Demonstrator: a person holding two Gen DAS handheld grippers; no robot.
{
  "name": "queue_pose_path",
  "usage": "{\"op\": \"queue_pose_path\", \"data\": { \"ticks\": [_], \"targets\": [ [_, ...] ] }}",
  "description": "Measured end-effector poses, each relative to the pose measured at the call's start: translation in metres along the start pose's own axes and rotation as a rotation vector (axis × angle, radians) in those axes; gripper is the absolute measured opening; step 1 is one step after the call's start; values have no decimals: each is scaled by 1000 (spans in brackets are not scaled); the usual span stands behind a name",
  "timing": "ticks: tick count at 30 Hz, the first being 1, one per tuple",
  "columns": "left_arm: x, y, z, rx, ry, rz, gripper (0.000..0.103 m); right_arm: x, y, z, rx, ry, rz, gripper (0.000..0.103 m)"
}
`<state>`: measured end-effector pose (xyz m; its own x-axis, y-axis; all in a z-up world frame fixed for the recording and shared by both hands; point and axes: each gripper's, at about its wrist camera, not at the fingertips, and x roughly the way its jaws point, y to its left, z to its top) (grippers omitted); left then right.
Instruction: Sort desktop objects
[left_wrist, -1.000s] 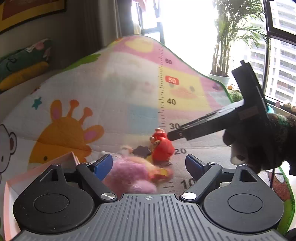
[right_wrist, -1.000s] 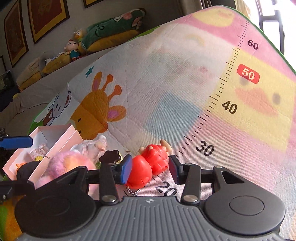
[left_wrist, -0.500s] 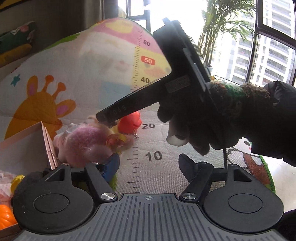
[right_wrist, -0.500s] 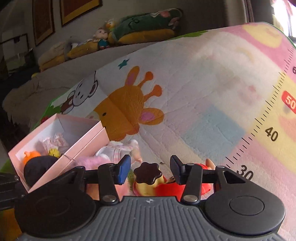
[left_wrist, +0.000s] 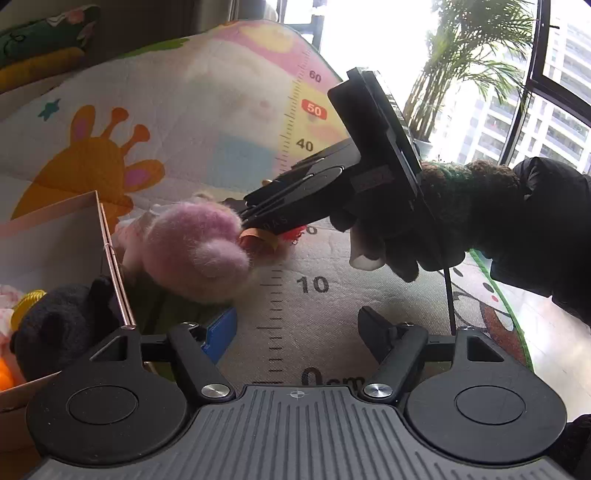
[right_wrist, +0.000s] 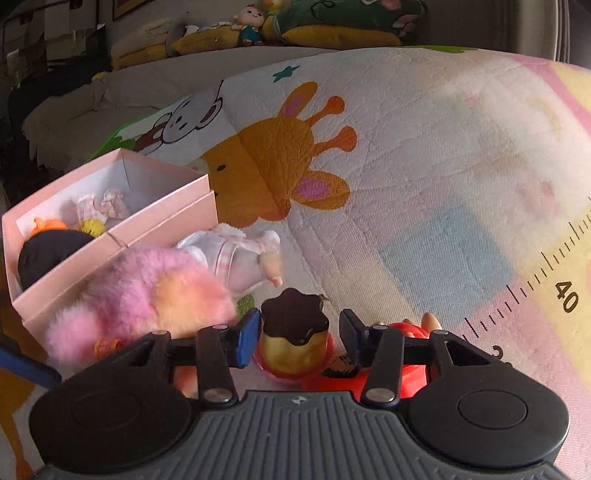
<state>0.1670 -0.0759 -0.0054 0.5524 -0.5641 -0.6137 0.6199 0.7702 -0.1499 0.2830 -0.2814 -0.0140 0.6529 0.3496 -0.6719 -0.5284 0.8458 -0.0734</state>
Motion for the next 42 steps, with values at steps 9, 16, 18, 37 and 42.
{"op": "queue_pose_path", "data": {
  "ticks": [9, 16, 18, 37, 42],
  "targets": [
    [10, -6, -3, 20, 34, 35, 82, 0, -2, -2, 42, -46, 69, 42],
    [20, -6, -4, 24, 64, 53, 82, -39, -2, -32, 76, -63, 145, 38],
    [24, -10, -4, 38, 71, 46, 82, -52, 1, -43, 84, -54, 158, 38],
    [59, -64, 8, 274, 3, 49, 80, -130, -37, -86, 422, -175, 117, 48],
    [78, -70, 9, 270, 29, 56, 69, -128, -51, -90, 470, -175, 18, 48]
  ]
}}
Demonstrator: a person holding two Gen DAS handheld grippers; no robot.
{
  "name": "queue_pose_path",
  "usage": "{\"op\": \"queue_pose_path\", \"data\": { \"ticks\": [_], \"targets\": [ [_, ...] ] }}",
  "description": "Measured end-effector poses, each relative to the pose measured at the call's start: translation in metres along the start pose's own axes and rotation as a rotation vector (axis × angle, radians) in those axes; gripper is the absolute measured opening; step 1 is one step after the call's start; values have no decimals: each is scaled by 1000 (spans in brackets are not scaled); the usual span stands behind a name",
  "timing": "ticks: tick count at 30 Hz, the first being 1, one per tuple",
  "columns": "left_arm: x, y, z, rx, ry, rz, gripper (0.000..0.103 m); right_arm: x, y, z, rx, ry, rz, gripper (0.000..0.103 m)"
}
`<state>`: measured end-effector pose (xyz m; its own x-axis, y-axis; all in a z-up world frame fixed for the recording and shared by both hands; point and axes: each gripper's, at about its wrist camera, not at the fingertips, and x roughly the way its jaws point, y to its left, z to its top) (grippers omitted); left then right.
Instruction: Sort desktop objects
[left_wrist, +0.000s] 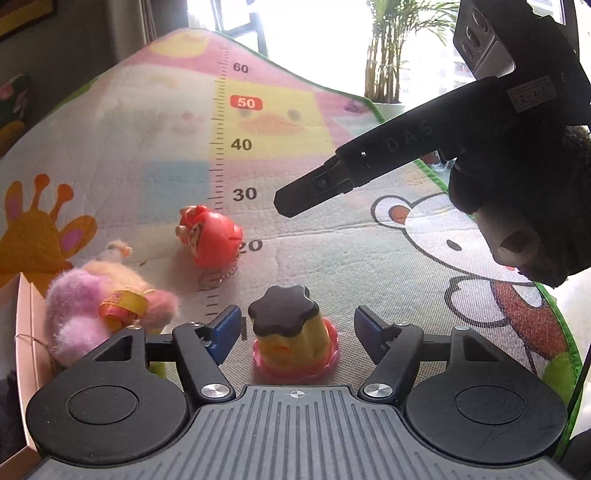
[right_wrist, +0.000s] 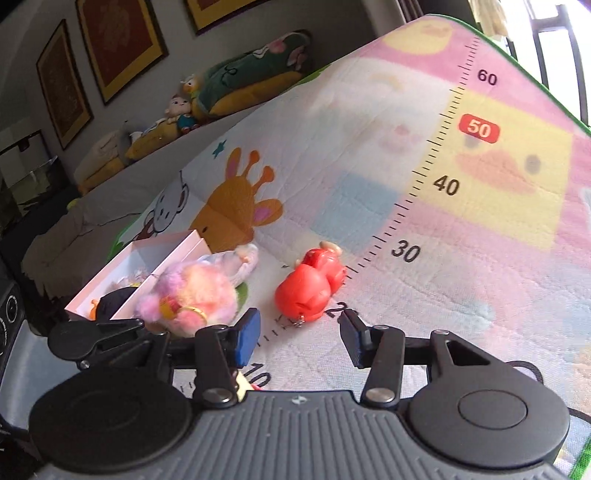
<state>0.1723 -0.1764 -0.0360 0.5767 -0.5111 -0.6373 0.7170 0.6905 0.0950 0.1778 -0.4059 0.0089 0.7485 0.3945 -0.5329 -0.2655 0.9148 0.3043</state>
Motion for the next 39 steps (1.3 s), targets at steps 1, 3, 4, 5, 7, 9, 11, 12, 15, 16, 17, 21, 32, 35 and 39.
{"op": "queue_pose_path", "data": {
  "ticks": [1, 3, 4, 5, 7, 9, 11, 12, 15, 16, 17, 21, 32, 35, 39],
  "targets": [
    [2, 0, 0, -7, 6, 2, 65, 1, 0, -1, 2, -1, -13, 48],
    [3, 4, -2, -26, 11, 11, 50, 5, -1, -3, 7, 1, -34, 48],
    [2, 7, -2, -42, 10, 12, 50, 6, -1, -4, 7, 0, -43, 48],
    [1, 10, -2, -57, 9, 16, 50, 7, -1, -5, 3, -3, -55, 48],
    [-5, 15, -4, -75, 4, 33, 49, 11, 1, -4, -1, -12, -80, 48],
    [-14, 20, -9, -88, 2, 43, 48, 16, 3, -1, -1, -21, -93, 48],
    [-23, 25, -15, -101, 6, 48, 47, 23, 8, 4, -14, -24, -93, 48],
    [-27, 27, -18, -108, 10, 51, 47, 26, 10, 7, -23, -23, -90, 48],
    [-39, 33, -29, -130, 22, 64, 47, 45, 18, 15, -41, -6, -73, 48],
    [-43, 35, -32, -139, 26, 71, 47, 53, 20, 18, -35, 2, -76, 48],
    [-46, 37, -34, -149, 28, 77, 47, 62, 21, 20, -28, 10, -87, 48],
    [-53, 44, -43, -183, 33, 98, 49, 93, 22, 26, 9, 32, -132, 57],
    [-61, 44, -50, -200, 24, 72, 69, 126, 15, 23, 58, 95, -128, 56],
    [-59, 46, -49, -206, 22, 65, 69, 118, 15, 20, 42, 98, -106, 48],
    [-55, 47, -48, -213, 23, 68, 69, 104, 13, 13, 22, 103, -107, 48]
  ]
}}
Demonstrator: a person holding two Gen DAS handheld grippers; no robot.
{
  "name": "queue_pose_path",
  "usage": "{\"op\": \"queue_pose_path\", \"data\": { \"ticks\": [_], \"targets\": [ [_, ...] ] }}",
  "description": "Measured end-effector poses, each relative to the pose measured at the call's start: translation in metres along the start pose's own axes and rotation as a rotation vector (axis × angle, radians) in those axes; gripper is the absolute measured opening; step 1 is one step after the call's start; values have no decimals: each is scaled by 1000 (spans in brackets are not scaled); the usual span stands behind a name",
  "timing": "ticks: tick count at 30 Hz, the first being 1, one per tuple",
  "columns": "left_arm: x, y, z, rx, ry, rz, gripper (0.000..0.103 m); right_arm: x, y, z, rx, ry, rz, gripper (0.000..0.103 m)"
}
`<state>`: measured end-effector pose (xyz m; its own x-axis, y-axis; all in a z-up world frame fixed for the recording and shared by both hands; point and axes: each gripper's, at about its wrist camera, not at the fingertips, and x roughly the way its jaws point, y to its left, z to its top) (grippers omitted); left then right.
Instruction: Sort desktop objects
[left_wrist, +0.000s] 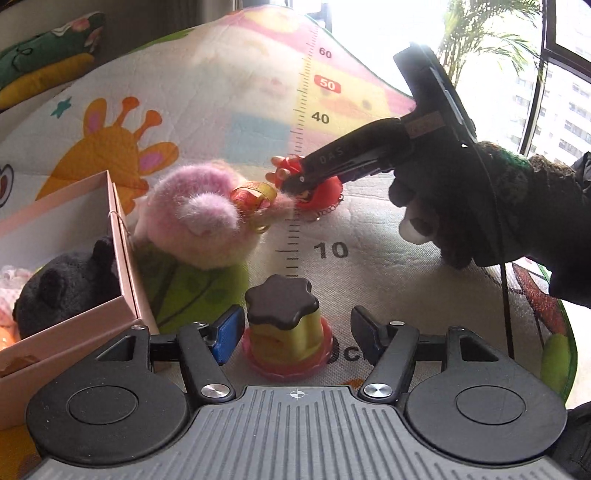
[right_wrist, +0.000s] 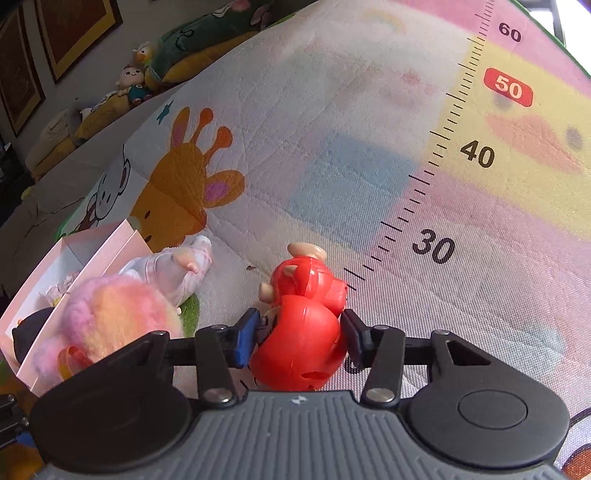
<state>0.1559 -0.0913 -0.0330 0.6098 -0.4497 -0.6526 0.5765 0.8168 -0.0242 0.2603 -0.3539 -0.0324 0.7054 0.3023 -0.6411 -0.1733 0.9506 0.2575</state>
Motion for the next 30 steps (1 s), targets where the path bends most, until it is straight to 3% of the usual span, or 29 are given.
{"op": "queue_pose_path", "data": {
  "ticks": [14, 17, 21, 24, 30],
  "targets": [
    [-1, 1, 2, -14, -11, -11, 68, -63, 9, -47, -51, 61, 31, 48],
    [1, 5, 3, -34, -10, -4, 63, -68, 14, -55, -71, 62, 35, 48],
    [5, 6, 4, -30, 8, 14, 47, -67, 15, -55, -67, 54, 31, 49],
    [3, 6, 3, -25, 3, 9, 46, -66, 16, -49, -77, 32, 14, 58],
    [-3, 4, 1, -20, -5, 8, 46, -55, 19, -43, -93, 38, 16, 61]
  ]
}}
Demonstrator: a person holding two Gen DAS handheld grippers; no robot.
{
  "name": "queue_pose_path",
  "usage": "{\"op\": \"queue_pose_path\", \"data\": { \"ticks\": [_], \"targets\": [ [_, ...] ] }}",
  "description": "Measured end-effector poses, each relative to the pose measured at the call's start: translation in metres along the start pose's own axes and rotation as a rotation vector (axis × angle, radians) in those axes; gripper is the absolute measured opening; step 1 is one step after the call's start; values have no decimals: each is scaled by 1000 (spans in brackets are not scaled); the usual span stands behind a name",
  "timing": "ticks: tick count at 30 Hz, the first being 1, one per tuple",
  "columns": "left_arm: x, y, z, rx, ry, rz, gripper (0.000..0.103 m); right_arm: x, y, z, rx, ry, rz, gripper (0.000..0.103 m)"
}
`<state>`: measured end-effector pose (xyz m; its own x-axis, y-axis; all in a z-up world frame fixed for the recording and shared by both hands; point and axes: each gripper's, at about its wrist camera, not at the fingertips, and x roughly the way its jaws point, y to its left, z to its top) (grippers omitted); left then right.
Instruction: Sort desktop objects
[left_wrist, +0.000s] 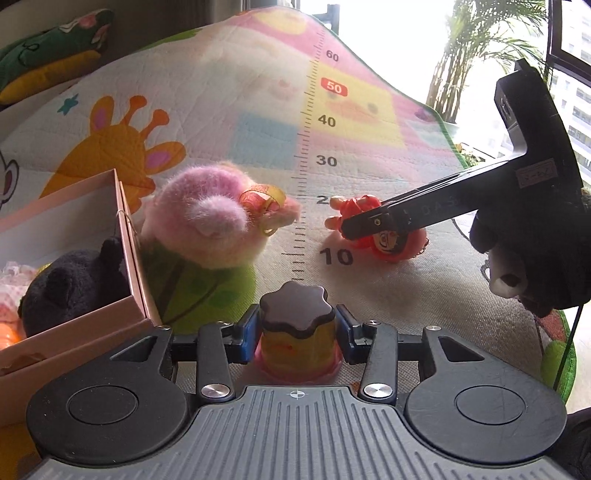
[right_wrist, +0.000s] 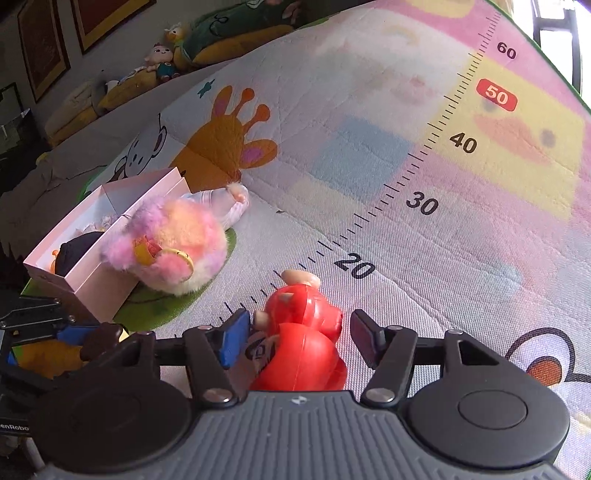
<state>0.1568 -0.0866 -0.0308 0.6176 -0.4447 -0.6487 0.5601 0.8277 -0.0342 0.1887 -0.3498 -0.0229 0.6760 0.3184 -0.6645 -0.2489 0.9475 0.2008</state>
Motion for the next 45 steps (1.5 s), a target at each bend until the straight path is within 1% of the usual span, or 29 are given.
{"op": "queue_pose_path", "data": {
  "ticks": [3, 4, 6, 11, 17, 23, 28, 34, 37, 39, 42, 45],
  "targets": [
    [-5, 0, 0, -1, -10, -2, 46, 4, 2, -1, -10, 16, 11, 59],
    [-7, 0, 1, -1, -16, -4, 46, 4, 2, -2, -11, 17, 15, 55],
    [-11, 1, 1, 0, -27, -11, 45, 1, 1, -3, -7, 18, 27, 53],
    [-17, 5, 4, -4, -46, -15, 45, -14, -4, -1, 8, -25, 23, 53],
    [-25, 8, 7, -16, -74, -19, 45, -30, 0, 15, 7, -74, 19, 53],
    [-39, 15, 6, -33, -114, -31, 45, -38, 27, 44, -57, -119, 64, 53],
    [-65, 27, 4, -56, -173, -31, 45, -35, 67, 75, -126, -148, 154, 53],
    [-91, 53, -1, -100, -220, 40, 45, -10, 128, 114, -215, -164, 289, 53],
    [-100, 64, -6, -129, -231, 80, 45, 21, 156, 128, -233, -121, 329, 53],
    [-107, 70, -10, -148, -238, 104, 45, 47, 171, 132, -243, -70, 332, 53],
    [-119, 77, -14, -167, -251, 136, 45, 81, 188, 129, -272, -5, 301, 53],
    [-130, 90, -15, -183, -268, 173, 45, 100, 194, 122, -286, 33, 275, 53]
  ]
}}
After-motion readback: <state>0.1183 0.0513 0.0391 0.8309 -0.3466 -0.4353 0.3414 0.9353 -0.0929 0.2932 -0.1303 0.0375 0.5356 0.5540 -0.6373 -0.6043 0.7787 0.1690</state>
